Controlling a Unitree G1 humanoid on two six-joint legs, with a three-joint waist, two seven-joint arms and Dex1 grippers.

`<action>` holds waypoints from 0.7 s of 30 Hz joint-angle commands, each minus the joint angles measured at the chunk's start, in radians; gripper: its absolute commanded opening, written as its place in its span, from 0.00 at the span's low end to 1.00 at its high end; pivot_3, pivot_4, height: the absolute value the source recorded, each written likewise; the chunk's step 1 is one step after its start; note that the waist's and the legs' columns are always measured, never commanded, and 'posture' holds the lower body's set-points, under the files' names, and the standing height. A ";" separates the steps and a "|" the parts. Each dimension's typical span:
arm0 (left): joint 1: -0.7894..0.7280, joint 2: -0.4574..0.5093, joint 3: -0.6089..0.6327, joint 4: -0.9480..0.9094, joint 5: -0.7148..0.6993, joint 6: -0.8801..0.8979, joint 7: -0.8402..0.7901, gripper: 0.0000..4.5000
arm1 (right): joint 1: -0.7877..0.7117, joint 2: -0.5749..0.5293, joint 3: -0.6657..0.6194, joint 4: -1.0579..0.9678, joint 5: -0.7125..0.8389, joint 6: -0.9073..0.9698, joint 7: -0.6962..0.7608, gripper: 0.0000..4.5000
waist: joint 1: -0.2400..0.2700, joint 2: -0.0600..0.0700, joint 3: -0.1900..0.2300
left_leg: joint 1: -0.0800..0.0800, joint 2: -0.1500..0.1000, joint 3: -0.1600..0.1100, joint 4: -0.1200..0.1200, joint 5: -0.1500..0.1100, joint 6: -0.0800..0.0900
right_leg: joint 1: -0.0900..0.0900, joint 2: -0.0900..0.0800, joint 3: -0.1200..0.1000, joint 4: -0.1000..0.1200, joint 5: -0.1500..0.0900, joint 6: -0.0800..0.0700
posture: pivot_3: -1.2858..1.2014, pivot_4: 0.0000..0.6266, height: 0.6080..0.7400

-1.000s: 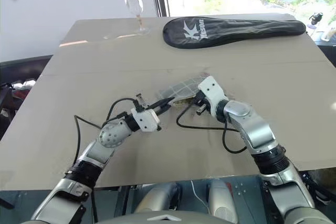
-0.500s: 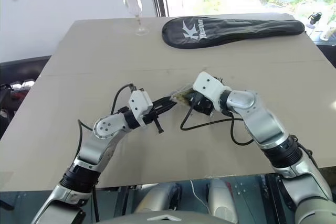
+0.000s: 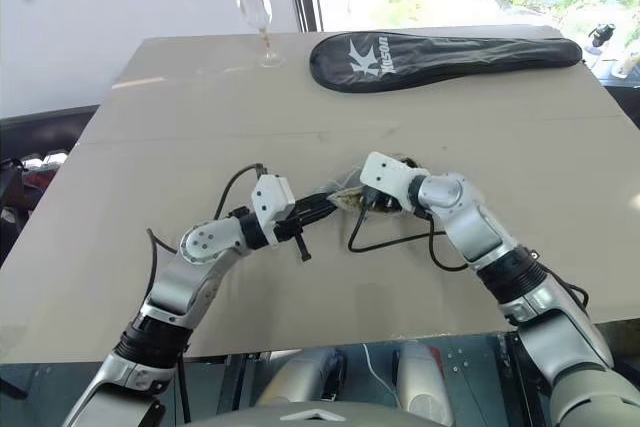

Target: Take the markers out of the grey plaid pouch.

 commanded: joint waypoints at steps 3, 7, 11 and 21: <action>-0.007 -0.008 0.020 -0.024 0.037 -0.036 0.008 0.00 | 0.023 0.000 -0.030 -0.061 -0.022 0.004 0.017 0.09 | -0.001 0.000 0.000 | 0.001 0.000 0.000 0.000 0.000 0.000 | 0.000 0.000 0.000 0.000 0.000 0.000 | 0.52 0.24 1.00; -0.022 -0.010 0.017 0.032 0.115 -0.079 0.036 0.00 | 0.048 -0.010 -0.053 -0.183 -0.012 0.078 0.039 0.09 | 0.000 0.000 0.000 | 0.001 0.000 0.000 0.000 0.000 0.000 | 0.000 0.000 0.000 0.000 0.000 0.000 | 0.52 0.24 1.00; -0.062 -0.013 0.020 0.122 0.236 -0.162 0.112 0.00 | 0.071 -0.015 -0.083 -0.337 0.023 0.217 0.069 0.09 | 0.002 0.000 0.000 | 0.000 0.000 0.000 0.000 0.000 0.000 | 0.000 0.000 0.000 0.000 0.000 0.000 | 0.52 0.24 1.00; -0.104 -0.049 0.003 0.202 0.347 -0.288 0.176 0.00 | 0.093 0.150 -0.244 -0.433 0.177 0.576 -0.006 0.09 | 0.000 -0.001 0.000 | 0.000 0.000 0.000 -0.001 0.000 0.000 | -0.001 0.000 0.001 0.000 0.000 0.000 | 0.52 0.24 1.00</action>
